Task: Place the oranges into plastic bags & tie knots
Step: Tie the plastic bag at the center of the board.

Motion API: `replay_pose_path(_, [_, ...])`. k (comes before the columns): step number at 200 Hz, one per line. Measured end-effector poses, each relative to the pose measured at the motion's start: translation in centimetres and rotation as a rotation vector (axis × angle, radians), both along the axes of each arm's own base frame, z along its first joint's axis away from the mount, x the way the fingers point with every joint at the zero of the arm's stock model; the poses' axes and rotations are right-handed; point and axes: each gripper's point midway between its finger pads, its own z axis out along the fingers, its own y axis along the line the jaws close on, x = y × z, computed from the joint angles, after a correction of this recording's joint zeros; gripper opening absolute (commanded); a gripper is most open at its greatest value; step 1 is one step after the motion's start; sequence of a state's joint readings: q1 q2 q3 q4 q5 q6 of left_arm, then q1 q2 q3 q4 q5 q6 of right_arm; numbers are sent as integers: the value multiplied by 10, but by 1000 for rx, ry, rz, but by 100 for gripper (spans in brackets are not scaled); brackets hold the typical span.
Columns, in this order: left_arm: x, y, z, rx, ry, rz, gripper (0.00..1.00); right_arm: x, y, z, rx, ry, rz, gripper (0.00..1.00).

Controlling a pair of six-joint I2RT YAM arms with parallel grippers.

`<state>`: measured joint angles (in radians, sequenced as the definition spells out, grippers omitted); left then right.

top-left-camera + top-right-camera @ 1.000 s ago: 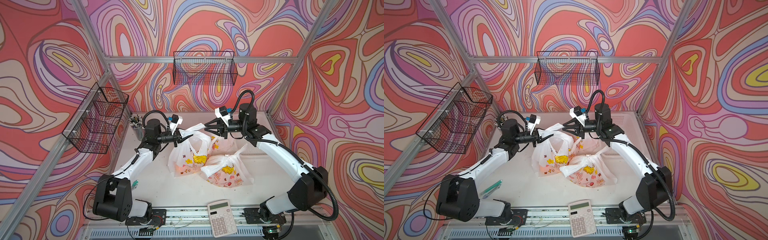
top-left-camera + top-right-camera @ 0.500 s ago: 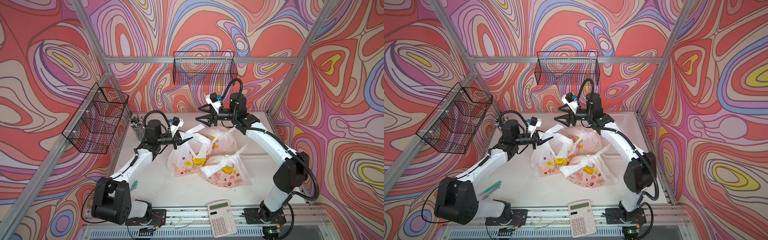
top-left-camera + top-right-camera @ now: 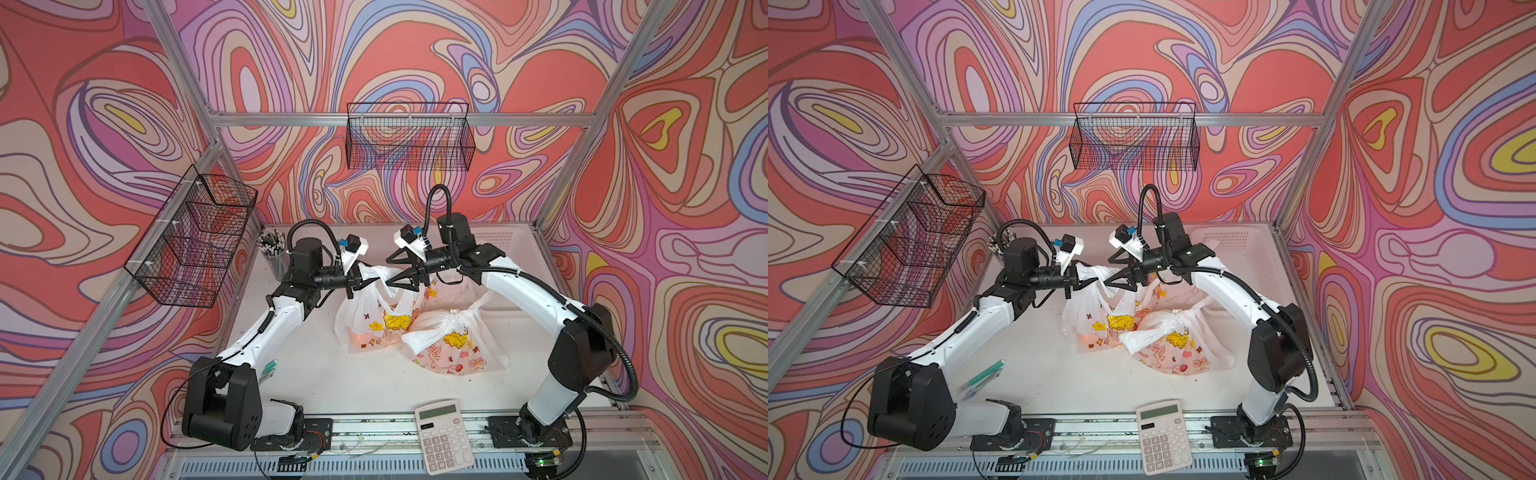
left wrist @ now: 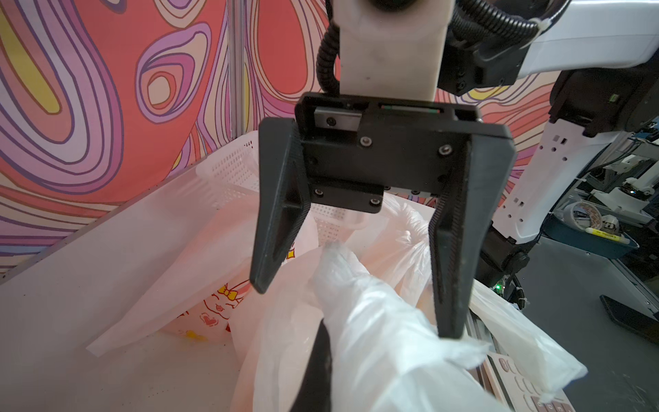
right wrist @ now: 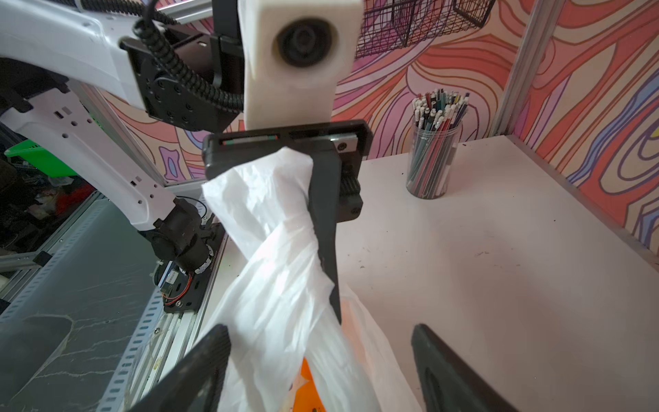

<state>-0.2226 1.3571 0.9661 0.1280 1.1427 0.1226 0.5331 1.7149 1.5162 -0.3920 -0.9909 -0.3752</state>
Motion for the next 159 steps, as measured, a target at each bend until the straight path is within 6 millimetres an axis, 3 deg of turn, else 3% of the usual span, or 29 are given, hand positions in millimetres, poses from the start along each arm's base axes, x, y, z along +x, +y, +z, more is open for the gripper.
replay_pose_path(45, [-3, 0, 7, 29, -46, 11, 0, -2, 4, -9, -44, 12, -22, 73])
replay_pose_path(68, [-4, 0, 7, 36, -49, 19, 0, -1, 4, -12, -62, 11, -38, 54])
replay_pose_path(88, [-3, 1, 6, 41, -46, 28, 10, 1, 4, -12, -70, 17, -42, 31])
replay_pose_path(109, [-2, 2, 6, 48, -43, 48, 20, 3, 4, -16, -84, 31, -51, 15])
replay_pose_path(131, [-3, 5, 10, 52, -37, 69, 29, 5, 3, -17, -100, 41, -66, 6])
replay_pose_path(159, [-7, 10, 18, 54, -39, 99, 31, 8, 2, -19, -114, 32, -80, 0])
